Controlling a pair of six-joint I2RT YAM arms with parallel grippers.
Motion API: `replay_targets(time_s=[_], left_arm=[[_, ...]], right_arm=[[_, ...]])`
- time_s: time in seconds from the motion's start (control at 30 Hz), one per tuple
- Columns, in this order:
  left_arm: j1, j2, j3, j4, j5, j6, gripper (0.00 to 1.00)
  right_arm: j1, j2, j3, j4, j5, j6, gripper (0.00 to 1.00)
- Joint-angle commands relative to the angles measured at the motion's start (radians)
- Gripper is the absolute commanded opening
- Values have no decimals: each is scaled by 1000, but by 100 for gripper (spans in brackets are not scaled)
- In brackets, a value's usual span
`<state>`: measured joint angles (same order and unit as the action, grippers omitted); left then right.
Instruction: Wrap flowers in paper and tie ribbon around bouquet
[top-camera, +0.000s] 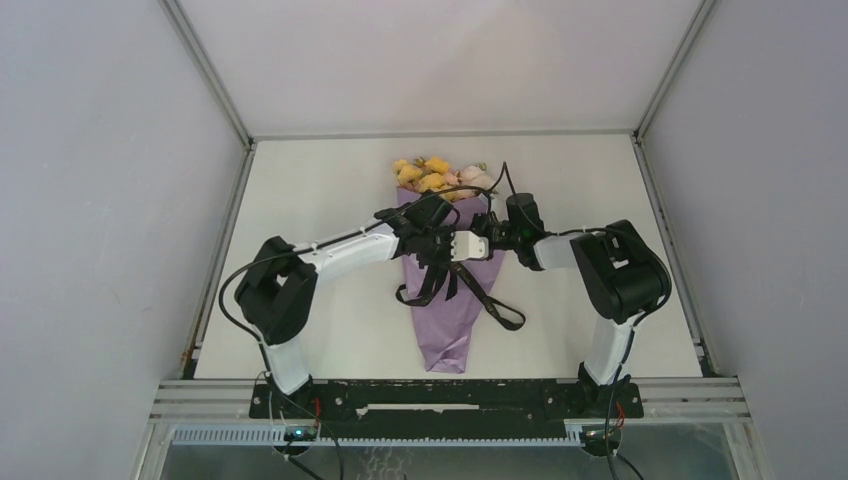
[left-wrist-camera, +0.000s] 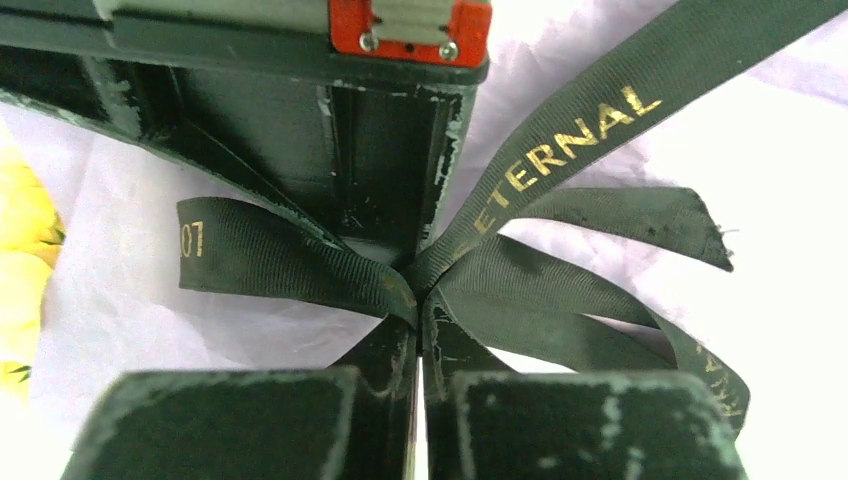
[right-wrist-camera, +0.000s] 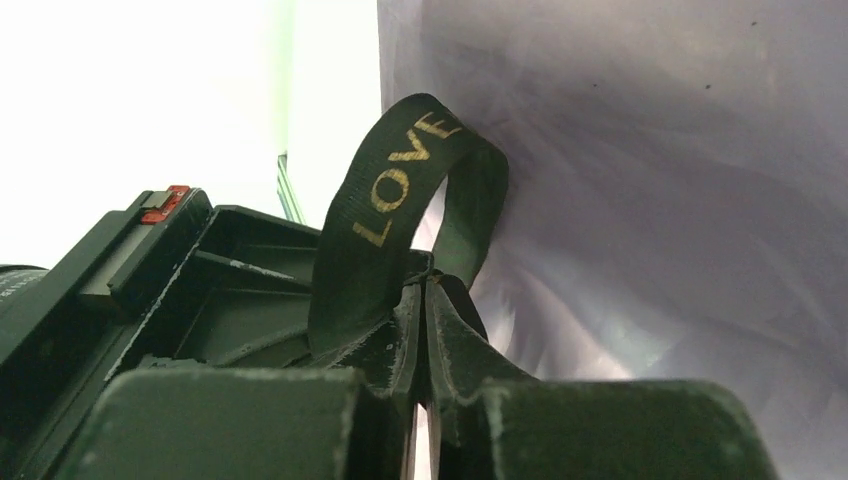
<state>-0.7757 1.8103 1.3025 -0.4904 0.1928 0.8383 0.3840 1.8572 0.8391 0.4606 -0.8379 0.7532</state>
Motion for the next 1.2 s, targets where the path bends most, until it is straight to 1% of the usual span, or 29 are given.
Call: replay_targets(time_s=[0.0,0.07,0.13,0.23,0.4,0.5,0.6,0.67,0.8,0.97,1.17], left_arm=[[-7,-50,40,-37,63,-18,0],[-8,-63,40,-55,78,-23,0],[-7,-75,39,-68,82,-26,0],[-4,-88,34,-73,67,-35,0],[2,-94,29,-74,49,-44,0],[6,-94,34,-76,40,-47,0],[11,-98,37,-79,26,-40,0],[15,-100,39,-79,21,-35,0],[18,-99,47,-82,4,-37,0],[19,-111,48,-70,-45,-51,0],[19,-146,65,-55,-103,-74,0]], right_arm=[[-3,-51,29,-7,10,-18,12],[-11,-66,29,-29,13,-31,15],[-25,-82,29,-56,9,-44,20],[-52,-120,29,-133,11,-86,28],[-107,-182,29,-257,-1,-192,31],[-143,-190,29,-270,-21,-211,32],[-155,-170,72,-296,-38,-240,33],[-144,-148,116,-328,-29,-278,36],[-124,-89,191,-378,-6,-355,39],[-125,-47,206,-325,-24,-347,42],[-80,53,269,-283,-62,-316,43]])
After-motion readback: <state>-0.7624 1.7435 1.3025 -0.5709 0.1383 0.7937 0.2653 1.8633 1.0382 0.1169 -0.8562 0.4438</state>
